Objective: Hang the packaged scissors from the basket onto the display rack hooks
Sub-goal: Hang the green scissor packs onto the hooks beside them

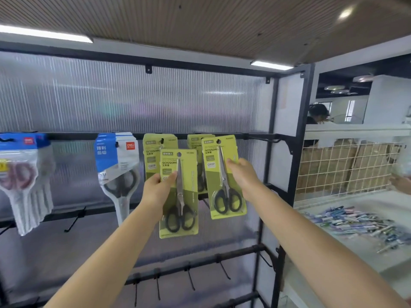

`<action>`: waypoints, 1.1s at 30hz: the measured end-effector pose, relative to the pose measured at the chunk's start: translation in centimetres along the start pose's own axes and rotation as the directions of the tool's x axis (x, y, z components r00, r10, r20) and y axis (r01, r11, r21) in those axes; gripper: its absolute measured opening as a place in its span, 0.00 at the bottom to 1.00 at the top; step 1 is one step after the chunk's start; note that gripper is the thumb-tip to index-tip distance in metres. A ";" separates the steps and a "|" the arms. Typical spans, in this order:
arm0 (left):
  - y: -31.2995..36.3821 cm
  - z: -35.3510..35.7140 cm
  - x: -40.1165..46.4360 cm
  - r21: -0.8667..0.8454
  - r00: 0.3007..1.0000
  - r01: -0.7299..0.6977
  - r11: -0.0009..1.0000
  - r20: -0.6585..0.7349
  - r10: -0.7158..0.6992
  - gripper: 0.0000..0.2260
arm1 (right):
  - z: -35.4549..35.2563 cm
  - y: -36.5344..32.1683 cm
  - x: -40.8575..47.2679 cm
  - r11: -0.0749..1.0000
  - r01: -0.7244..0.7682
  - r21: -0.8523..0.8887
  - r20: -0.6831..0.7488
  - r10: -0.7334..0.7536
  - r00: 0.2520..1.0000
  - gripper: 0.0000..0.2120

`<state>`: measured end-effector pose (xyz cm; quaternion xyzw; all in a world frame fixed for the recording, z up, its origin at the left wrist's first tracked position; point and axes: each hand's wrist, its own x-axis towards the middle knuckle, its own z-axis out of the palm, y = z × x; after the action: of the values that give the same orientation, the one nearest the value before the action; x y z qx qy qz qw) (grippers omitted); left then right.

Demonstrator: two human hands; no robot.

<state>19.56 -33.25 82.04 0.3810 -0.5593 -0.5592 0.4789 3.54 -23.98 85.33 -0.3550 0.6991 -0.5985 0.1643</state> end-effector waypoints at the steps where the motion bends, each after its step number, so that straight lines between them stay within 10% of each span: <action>1: -0.1 0.1 0.0 0.001 1.000 0.007 1.000 0.005 -0.007 0.08 | 0.1 0.0 0.2 1.000 -0.005 -0.005 0.003 0.005 1.000 0.26; 26: -0.4 -0.4 2.4 0.081 0.990 -0.117 0.990 0.087 0.109 0.04 | 4.8 1.4 8.2 0.962 0.077 -0.263 0.014 -0.076 0.997 0.21; 33: -1.0 1.0 2.3 0.057 0.983 -0.103 0.993 0.161 0.093 0.03 | 2.1 1.6 8.7 0.954 0.149 -0.262 -0.039 -0.164 0.986 0.04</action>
<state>17.94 -35.29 81.41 0.3229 -0.6315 -0.5448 0.4474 -1.63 -31.46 85.06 -0.4093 0.7453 -0.5241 0.0474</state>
